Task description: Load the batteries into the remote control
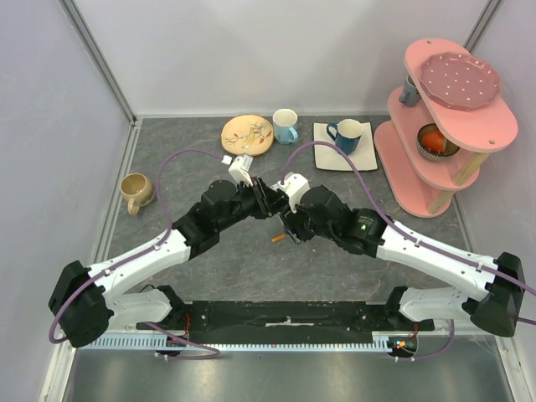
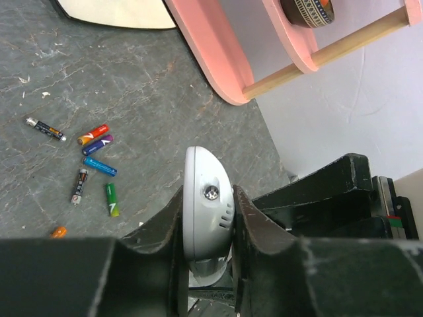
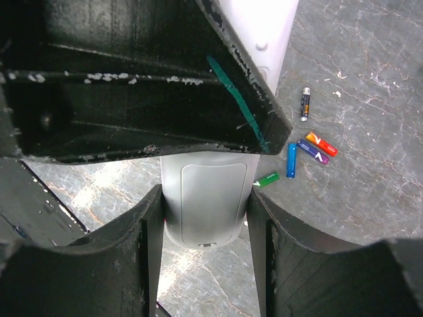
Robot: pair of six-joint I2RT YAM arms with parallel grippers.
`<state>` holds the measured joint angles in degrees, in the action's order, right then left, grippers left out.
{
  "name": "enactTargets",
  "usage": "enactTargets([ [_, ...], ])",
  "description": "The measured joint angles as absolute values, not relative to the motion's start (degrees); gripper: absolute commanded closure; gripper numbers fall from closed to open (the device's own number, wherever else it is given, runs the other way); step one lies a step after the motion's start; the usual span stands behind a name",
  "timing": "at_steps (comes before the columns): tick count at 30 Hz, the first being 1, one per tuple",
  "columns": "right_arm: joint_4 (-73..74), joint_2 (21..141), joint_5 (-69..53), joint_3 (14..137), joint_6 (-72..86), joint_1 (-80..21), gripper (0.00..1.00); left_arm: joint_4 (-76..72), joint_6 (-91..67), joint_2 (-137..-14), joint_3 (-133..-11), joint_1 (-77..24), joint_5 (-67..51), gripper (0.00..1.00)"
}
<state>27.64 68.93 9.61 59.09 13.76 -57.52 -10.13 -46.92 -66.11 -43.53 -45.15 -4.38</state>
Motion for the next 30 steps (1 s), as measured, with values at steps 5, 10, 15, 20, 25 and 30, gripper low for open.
enactTargets([
  [5, 27.29, 69.08, 10.22, 59.2, 13.69, -57.54, 0.5, -13.04, -46.96, -65.95, -42.68, -45.39, -4.86, 0.98],
  [10, 27.79, 69.04, 10.31, 59.48, 14.35, -57.54, 0.09, -15.11, -46.96, -65.19, -40.8, -45.39, -4.58, 0.98],
  [15, 27.94, 67.92, 10.48, 61.41, 15.38, -57.56, 0.02, -15.14, -46.89, -62.89, -36.99, -45.34, -2.28, 0.98],
  [20, 27.94, 64.55, 11.81, 61.8, 17.65, -57.54, 0.02, -15.94, -46.28, -58.24, -32.8, -45.32, 1.83, 0.98],
  [25, 24.29, 60.12, 15.2, 57.8, 24.01, -57.56, 0.04, -19.94, -44.86, -53.01, -27.77, -45.34, 4.71, 0.98],
  [30, 18.17, 55.05, 17.02, 47.37, 32.21, -57.54, 0.11, -22.55, -43.11, -50.59, -24.14, -45.34, 6.13, 0.98],
])
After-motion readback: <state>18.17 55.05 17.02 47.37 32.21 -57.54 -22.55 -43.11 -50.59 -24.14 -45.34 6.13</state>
